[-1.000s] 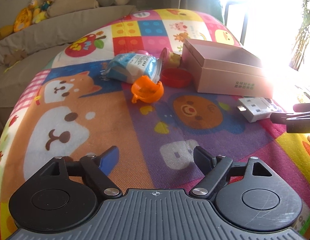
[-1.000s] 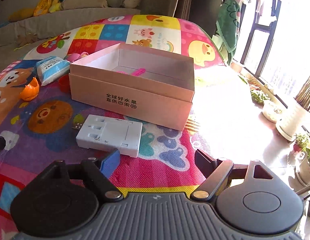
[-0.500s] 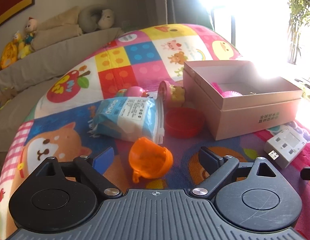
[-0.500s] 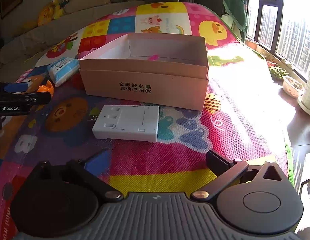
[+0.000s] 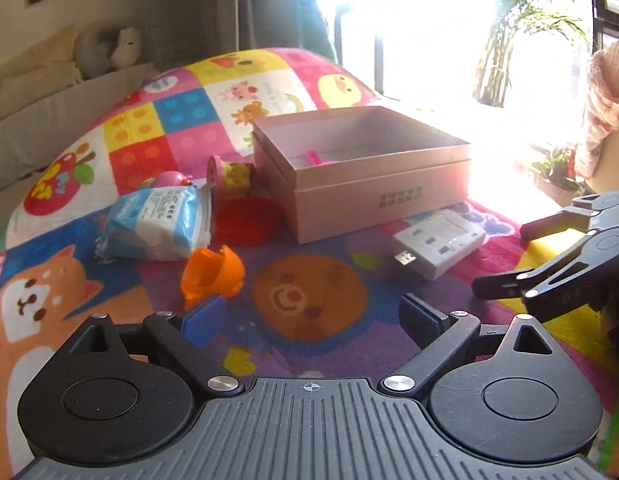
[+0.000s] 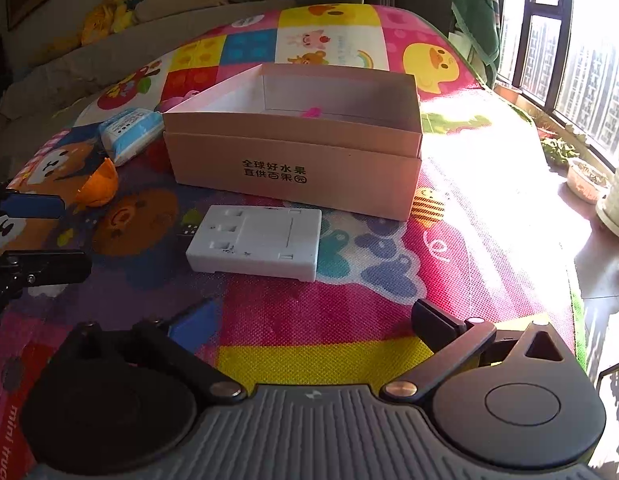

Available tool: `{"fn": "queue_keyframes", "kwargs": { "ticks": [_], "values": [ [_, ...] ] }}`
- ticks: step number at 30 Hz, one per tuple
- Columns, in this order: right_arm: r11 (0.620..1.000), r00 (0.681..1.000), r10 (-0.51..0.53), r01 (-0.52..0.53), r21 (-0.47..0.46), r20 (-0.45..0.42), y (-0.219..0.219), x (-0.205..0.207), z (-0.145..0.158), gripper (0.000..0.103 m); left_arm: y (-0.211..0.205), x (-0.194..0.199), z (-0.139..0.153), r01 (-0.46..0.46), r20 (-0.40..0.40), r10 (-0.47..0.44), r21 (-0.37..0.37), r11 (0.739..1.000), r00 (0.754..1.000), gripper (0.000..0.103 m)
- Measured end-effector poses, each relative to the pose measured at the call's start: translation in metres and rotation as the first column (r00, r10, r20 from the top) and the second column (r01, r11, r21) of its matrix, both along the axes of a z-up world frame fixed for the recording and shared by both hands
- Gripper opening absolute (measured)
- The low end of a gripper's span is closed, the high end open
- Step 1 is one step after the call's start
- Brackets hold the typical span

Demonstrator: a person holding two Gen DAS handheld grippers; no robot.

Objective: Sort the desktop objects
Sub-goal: 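Close the left tool on the orange plastic toy and lift it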

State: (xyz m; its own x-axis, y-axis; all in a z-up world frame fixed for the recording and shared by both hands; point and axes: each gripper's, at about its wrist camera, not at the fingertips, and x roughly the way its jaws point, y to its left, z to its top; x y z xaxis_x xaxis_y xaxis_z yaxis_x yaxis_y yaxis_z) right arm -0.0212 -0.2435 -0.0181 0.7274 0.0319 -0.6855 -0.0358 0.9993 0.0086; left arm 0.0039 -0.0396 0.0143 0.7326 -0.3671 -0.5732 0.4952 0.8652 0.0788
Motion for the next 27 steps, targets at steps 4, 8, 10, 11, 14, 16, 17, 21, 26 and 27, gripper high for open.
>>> {"fn": "queue_keyframes", "kwargs": {
  "ticks": [4,8,10,11,14,16,17,21,26,27],
  "values": [
    [1.000,1.000,-0.001,0.001,-0.005,0.003,0.000,0.000,0.000,0.103,0.006,0.036,-0.001,-0.140,0.000,0.140,0.004,0.990,0.990,0.097],
    [1.000,1.000,-0.002,0.002,-0.005,0.003,0.000,0.000,0.000,0.103,0.007,0.062,-0.005,-0.164,-0.015,0.164,0.008,0.987,0.986,0.097],
    [1.000,1.000,-0.001,0.002,-0.005,0.003,0.000,0.000,0.000,0.103,0.005,0.067,-0.010,-0.140,-0.039,0.141,0.019,0.990,0.989,0.096],
    [1.000,1.000,-0.002,0.002,-0.005,0.003,0.000,0.000,0.000,0.103,0.005,0.069,-0.010,-0.133,-0.052,0.134,0.019,0.991,0.990,0.089],
    [1.000,1.000,-0.002,0.002,-0.005,0.003,0.000,0.000,0.000,0.103,0.005,0.068,-0.012,-0.132,-0.065,0.132,0.009,0.991,0.989,0.068],
    [1.000,1.000,-0.002,0.002,-0.006,0.003,0.001,0.000,0.000,0.103,0.004,0.066,-0.012,-0.137,-0.061,0.137,0.009,0.991,0.989,0.064],
    [1.000,1.000,-0.002,0.002,-0.006,0.004,0.001,0.000,0.000,0.103,0.004,0.065,-0.011,-0.135,-0.064,0.135,0.007,0.991,0.989,0.064],
    [1.000,1.000,0.002,-0.002,-0.025,0.013,0.003,-0.001,0.002,0.103,0.003,0.048,-0.005,-0.128,-0.076,0.127,-0.019,0.992,0.989,0.064],
    [0.997,0.996,0.065,-0.063,-0.039,0.067,0.023,0.004,0.015,0.103,0.006,0.002,0.004,-0.103,-0.077,0.099,-0.045,0.994,0.992,0.064],
    [0.997,0.995,0.073,-0.071,-0.032,0.065,0.026,0.010,0.017,0.103,0.008,-0.005,0.005,-0.100,-0.080,0.096,-0.053,0.994,0.992,0.064]
  ]
}}
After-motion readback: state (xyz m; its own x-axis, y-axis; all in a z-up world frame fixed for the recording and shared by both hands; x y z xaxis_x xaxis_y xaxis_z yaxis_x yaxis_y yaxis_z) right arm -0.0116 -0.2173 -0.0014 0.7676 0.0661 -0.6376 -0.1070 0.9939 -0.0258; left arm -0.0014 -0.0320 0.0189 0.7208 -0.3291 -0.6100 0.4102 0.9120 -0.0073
